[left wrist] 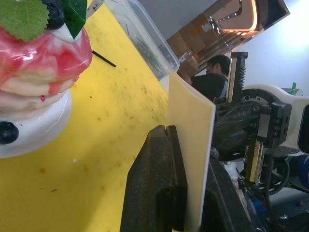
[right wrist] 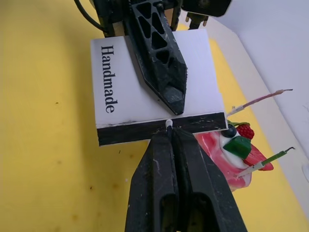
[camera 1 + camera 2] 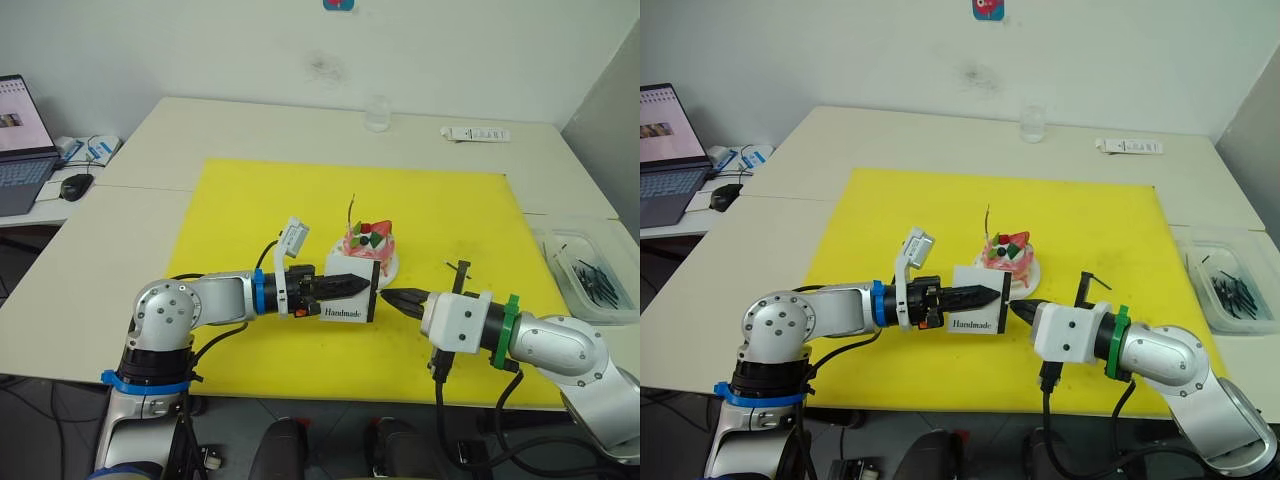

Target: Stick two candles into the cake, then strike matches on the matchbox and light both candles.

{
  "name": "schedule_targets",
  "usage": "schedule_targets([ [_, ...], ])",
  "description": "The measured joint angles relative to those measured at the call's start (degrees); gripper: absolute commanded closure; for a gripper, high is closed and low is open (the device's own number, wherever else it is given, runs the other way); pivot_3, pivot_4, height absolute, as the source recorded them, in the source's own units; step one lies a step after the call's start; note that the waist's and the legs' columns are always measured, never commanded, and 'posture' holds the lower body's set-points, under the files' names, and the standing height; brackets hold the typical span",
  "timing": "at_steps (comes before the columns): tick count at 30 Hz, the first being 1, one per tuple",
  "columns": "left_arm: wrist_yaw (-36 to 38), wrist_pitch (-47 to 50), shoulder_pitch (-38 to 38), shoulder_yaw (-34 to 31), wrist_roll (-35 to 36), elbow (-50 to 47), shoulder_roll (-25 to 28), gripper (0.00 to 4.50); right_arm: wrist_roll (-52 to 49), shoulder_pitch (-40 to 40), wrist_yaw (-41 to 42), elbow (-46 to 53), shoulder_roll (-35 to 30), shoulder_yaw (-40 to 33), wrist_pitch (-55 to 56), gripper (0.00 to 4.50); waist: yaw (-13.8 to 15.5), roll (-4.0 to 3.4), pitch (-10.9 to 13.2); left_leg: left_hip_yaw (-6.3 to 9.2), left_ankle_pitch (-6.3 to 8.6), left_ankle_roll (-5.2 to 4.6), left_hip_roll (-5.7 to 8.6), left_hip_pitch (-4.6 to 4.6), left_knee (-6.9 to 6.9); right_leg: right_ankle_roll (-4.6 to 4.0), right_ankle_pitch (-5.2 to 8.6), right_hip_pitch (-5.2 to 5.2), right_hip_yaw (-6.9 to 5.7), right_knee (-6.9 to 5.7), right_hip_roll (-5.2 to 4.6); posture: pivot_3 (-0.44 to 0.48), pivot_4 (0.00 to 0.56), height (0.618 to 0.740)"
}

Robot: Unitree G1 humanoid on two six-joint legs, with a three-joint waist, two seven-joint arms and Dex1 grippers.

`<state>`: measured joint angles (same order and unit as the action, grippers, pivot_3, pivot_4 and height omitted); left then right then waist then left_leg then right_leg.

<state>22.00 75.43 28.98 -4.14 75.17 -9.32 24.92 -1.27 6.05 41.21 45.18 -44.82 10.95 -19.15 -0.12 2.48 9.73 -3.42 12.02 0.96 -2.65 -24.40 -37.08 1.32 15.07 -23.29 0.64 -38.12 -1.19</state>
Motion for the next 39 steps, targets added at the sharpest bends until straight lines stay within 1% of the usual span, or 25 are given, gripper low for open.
schedule_targets([
  [6, -0.12, 0.56, 0.19, -0.11, 0.27, 0.47, -0.42, 4.5, 1.25, 0.05, 0.6, -1.21, 0.42, 1.82, 1.03, 4.47, 0.02, 0.0, 0.0, 0.0, 0.0, 0.0, 0.0, 0.0, 0.0, 0.0, 0.0, 0.0, 0.0, 0.0, 0.0, 0.0, 0.15, 0.727],
  [10, -0.26, 0.74, 0.31, -0.29, 0.59, 0.59, -0.51, 4.5, 2.31, 1.46, 1.02, -2.68, 1.23, 2.49, 1.13, 4.47, 0.0, 0.0, 0.0, 0.0, 0.0, 0.0, 0.0, 0.01, -0.02, 0.0, -0.01, 0.0, 0.0, -0.03, 0.0, 0.0, 0.15, 0.727],
  [21, -0.29, 0.74, 0.3, -0.36, 0.57, 0.59, -0.61, 4.5, 2.56, 2.04, 1.12, -2.97, 1.99, 1.56, 1.22, 4.47, 0.02, 0.0, 0.0, 0.01, 0.0, 0.0, 0.0, 0.01, -0.02, -0.08, -0.05, 0.01, -0.01, -0.02, -0.01, 0.0, 0.15, 0.727],
  [34, -0.28, 0.41, 0.14, -0.36, 0.02, 0.59, -0.59, 4.5, 3.5, 4.96, 1.1, -5.16, 2.36, 1.54, 1.22, 4.47, 0.02, 0.0, 0.0, 0.0, 0.0, 0.0, 0.01, 0.01, -0.02, -0.1, -0.06, 0.01, -0.01, -0.02, -0.01, 0.0, 0.15, 0.727],
  [39, 1.31, -1.1, -1.03, 0.75, -3.52, -1.36, 0.35, 4.5, 4.3, 5.62, 1.25, -5.99, 2.21, 1.34, 0.74, 4.47, 0.01, 0.0, 0.0, -0.01, 0.0, 0.0, 0.01, 0.01, -0.01, -0.16, -0.1, 0.01, 0.0, -0.01, 0.0, 0.0, 0.15, 0.727],
])
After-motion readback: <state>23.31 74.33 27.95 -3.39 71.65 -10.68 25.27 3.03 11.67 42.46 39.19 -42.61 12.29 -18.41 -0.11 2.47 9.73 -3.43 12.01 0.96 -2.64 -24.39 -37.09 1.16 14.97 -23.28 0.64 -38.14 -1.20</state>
